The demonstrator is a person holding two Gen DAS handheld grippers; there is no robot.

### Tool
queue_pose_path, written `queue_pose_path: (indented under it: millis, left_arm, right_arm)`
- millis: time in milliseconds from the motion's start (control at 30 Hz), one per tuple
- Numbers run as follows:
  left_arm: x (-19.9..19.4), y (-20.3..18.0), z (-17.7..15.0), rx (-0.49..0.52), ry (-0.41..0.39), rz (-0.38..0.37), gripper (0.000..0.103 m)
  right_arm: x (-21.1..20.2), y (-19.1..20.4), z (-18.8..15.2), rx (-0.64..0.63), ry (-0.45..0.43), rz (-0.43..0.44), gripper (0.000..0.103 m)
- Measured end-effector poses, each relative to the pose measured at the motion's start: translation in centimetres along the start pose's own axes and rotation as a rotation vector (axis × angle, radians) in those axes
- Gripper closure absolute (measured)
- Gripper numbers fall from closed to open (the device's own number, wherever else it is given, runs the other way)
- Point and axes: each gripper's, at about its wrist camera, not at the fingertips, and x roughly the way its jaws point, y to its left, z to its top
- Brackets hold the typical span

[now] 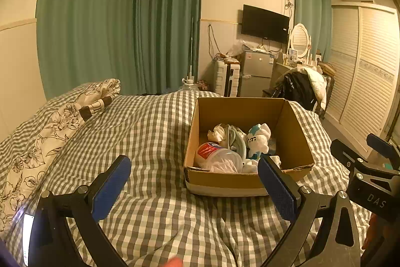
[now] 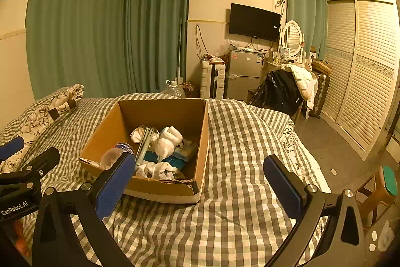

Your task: Organize objects

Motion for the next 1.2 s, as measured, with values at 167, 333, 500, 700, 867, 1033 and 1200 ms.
queue_pose_path:
  millis: [167,333,500,700,867,1033,1200]
  left_arm:
    - [-0.07,0.18,0.00,-0.013,0.000,-0.003,0.000]
    - [-0.07,0.35,0.07,-0.015,0.000,-0.004,0.000]
    - [-0.10,0.30,0.08,-0.013,0.000,-0.003,0.000]
    - [-0.18,0.27,0.07,-0.007,0.000,-0.003,0.000]
    - [-0.18,0.23,0.05,-0.005,0.000,-0.003,0.000]
    - [-0.15,0.25,-0.01,0.000,0.000,-0.002,0.000]
    - [-0.12,0.17,-0.05,0.004,0.002,-0.001,0.000]
  right_arm:
    - [0.03,0.00,-0.03,-0.001,0.001,0.000,0.000]
    - [0.06,0.00,-0.06,-0.001,0.002,0.000,0.000]
    - [0.05,-0.02,-0.08,-0.002,0.002,0.000,0.000]
    - [0.07,0.02,-0.07,-0.002,0.003,0.001,0.000]
    - [0.19,0.13,-0.22,-0.004,0.005,0.003,0.000]
    - [0.31,0.21,-0.41,-0.007,0.008,0.008,0.000]
    - [0.36,0.27,-0.52,-0.011,0.012,0.010,0.000]
